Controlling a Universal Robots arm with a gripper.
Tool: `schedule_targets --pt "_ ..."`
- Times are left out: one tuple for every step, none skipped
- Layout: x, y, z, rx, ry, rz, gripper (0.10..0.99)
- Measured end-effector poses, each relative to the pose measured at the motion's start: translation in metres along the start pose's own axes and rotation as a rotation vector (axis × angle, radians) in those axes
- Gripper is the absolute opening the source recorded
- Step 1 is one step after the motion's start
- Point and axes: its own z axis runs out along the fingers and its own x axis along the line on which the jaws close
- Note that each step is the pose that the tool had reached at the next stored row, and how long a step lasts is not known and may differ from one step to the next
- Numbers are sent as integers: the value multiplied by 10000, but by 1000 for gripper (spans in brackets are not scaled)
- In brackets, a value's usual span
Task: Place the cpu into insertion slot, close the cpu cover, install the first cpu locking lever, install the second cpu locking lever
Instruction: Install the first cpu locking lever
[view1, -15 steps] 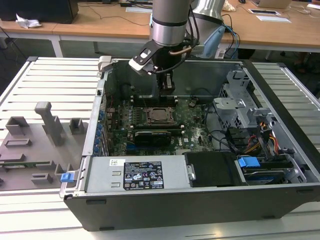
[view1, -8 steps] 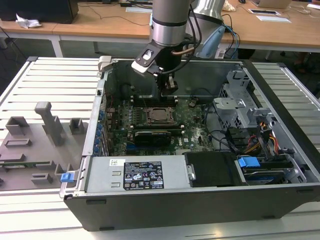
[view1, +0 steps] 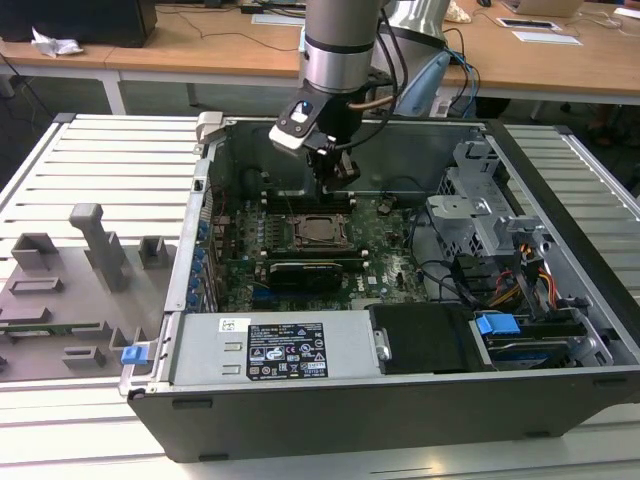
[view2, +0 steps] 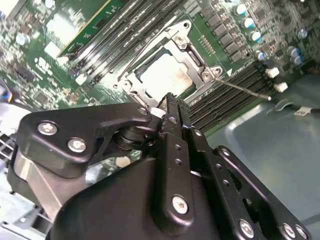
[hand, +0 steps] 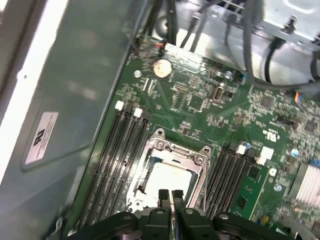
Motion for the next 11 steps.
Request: schedule_targets --pt "0 0 0 -3 -1 -190 165" --pt "0 0 1 -6 -2 -374 165" --pt "0 0 1 -10 -4 -652 165" --pt "0 0 2 -15 -5 -936 165" --pt "0 0 3 -18 -6 -1115 165" --pt "0 0 3 -21 -7 -1312 165" --pt "0 0 3 -24 -8 -1508 165" --pt "0 0 4 -27 -10 -1742 165" --pt "0 0 4 -31 -10 -1998 165" --pt "0 0 5 -34 -11 -2178 165" --pt "0 0 6 -38 -12 -2380 165"
